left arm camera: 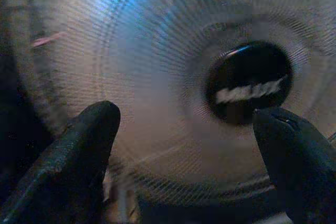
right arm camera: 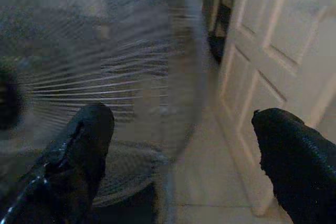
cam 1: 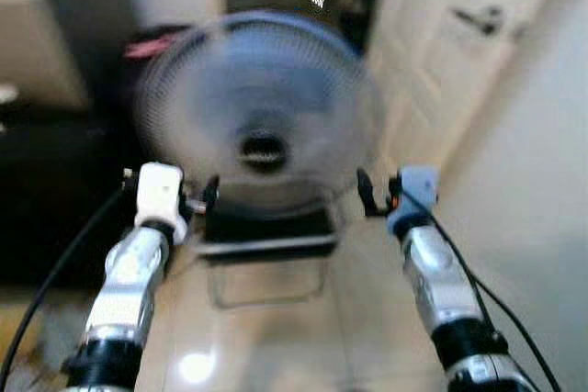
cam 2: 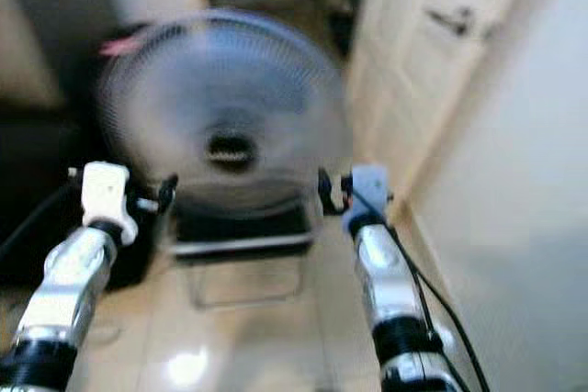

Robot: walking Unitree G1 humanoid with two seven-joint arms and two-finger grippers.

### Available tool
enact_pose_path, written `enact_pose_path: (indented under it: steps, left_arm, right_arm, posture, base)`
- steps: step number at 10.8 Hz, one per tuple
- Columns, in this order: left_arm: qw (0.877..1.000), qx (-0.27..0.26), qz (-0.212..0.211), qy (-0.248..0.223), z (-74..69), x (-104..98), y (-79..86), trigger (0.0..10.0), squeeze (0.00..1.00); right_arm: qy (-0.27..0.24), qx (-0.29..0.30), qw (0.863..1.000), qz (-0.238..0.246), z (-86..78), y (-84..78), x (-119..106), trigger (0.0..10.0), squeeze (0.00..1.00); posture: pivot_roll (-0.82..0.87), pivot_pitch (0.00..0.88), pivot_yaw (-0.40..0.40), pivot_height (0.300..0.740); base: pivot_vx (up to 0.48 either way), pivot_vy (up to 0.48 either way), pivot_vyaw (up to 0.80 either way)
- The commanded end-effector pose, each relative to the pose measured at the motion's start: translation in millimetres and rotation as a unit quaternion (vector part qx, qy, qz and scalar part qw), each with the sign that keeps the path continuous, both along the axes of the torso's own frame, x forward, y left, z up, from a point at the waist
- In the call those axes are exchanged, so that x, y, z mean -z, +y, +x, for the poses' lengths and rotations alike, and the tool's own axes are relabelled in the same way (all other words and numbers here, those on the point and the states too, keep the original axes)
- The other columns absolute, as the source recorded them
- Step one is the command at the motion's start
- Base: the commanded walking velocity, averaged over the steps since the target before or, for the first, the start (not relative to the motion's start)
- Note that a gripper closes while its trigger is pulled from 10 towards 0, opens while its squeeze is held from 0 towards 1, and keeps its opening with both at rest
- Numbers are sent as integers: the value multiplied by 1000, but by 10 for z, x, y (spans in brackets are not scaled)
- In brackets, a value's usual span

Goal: Clean up the room

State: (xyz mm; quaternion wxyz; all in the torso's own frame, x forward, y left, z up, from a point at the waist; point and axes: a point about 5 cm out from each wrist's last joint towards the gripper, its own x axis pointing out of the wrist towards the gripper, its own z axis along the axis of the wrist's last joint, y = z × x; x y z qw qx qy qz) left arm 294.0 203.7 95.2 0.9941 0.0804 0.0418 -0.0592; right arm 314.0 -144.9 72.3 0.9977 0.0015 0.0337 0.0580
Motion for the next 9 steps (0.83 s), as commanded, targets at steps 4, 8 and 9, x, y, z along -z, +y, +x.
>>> enact_pose_path:
  steps: [4,8,9]
  left_arm:
    - [1000,-9,4,-3,31,-3,-39,10000,0]
    - [1000,-11,7,-2,38,6,-37,10000,0]
    - [1000,-11,7,-2,38,6,-37,10000,0]
  right_arm:
    - [12,12,1000,-1,20,-67,24,10000,0]
    - [31,33,999,-13,31,-75,70,10000,0]
    - [31,33,999,-13,31,-75,70,10000,0]
  posture:
    - [-20,0,-30,740]
    - [-21,0,-31,740]
    - [-21,0,-31,740]
  base:
    - [137,0,0]
    - [0,0,0]
    - [0,0,0]
